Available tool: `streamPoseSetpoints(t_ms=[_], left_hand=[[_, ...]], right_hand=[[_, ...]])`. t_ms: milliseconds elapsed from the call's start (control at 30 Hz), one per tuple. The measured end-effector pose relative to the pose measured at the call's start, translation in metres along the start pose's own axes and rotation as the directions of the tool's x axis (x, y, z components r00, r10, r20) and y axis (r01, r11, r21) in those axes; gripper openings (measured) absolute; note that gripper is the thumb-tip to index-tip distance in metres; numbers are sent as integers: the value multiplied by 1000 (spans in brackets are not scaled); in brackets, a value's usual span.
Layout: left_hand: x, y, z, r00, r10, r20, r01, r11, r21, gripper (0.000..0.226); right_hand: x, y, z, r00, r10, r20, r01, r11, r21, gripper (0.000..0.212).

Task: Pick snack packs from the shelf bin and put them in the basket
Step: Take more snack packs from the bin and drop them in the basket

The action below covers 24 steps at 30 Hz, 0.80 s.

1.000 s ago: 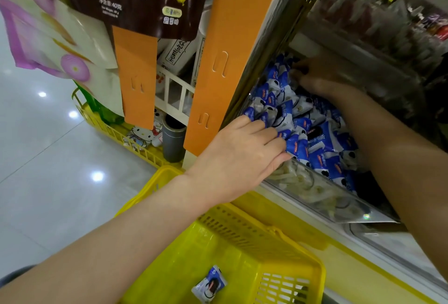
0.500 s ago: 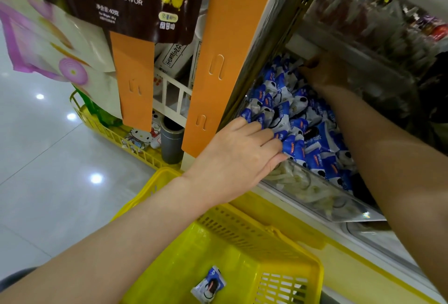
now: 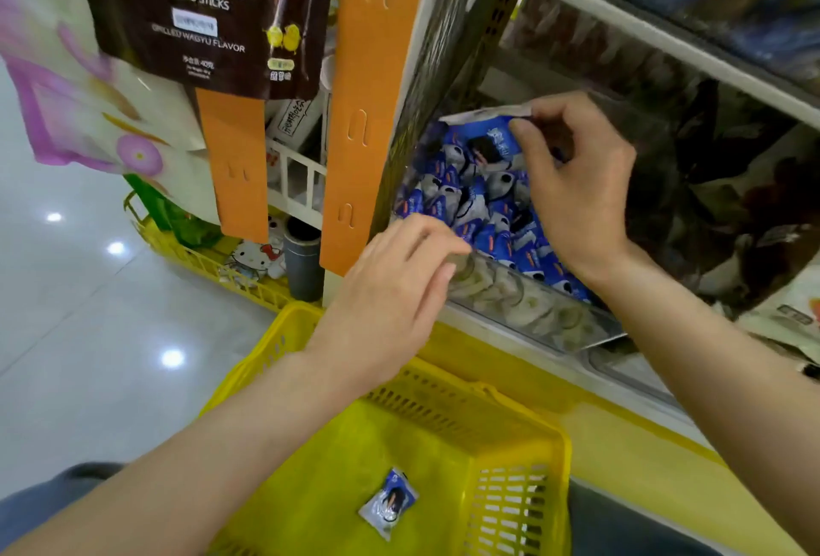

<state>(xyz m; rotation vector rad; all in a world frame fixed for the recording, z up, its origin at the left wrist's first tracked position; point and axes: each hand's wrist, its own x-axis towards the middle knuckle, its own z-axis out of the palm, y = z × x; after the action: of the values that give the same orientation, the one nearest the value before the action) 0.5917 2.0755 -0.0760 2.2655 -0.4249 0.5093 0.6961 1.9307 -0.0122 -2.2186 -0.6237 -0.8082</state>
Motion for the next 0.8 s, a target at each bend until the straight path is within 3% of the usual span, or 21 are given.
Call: streamPoseSetpoints(t_ms=[167,267,333,400,467,533,700,733,800], left_hand=[[-29,2,-2,952,-284,-110,240,921,-308,9],[-42,11,2,872,-488,-30,366,692,-622,17],[-51,16,7,834,-549,55,411,551,-726,33],[-59,19,11,807,-572,146,466,464,-753,50],[-64,19,14,789,-588,177,506,458,-731,36],[-65,18,18,767,-616,183,558,497,-665,17],[-68,12,28,739,-625,250,629,509,-588,20],[-67,11,30,727,-633,264,642,491,-589,21],[-66,10,34,684,-661,308,676,417,-608,19]], right_hand=[[-57,-52,-21,998,-44,52,30,968,250,11],[-99,-64,-18,973,149,174,-200,922,332,12],[-124,-67,-11,890,356,285,-444,821,358,15],[-141,-65,-3,762,521,383,-643,680,352,16],[-150,-62,2,625,606,492,-779,521,348,16],[-157,-60,6,548,611,572,-837,405,368,11],[-170,-53,7,585,587,559,-806,497,322,18],[-172,-52,6,621,575,533,-776,549,311,17],[-175,-48,4,752,482,450,-612,765,202,14]])
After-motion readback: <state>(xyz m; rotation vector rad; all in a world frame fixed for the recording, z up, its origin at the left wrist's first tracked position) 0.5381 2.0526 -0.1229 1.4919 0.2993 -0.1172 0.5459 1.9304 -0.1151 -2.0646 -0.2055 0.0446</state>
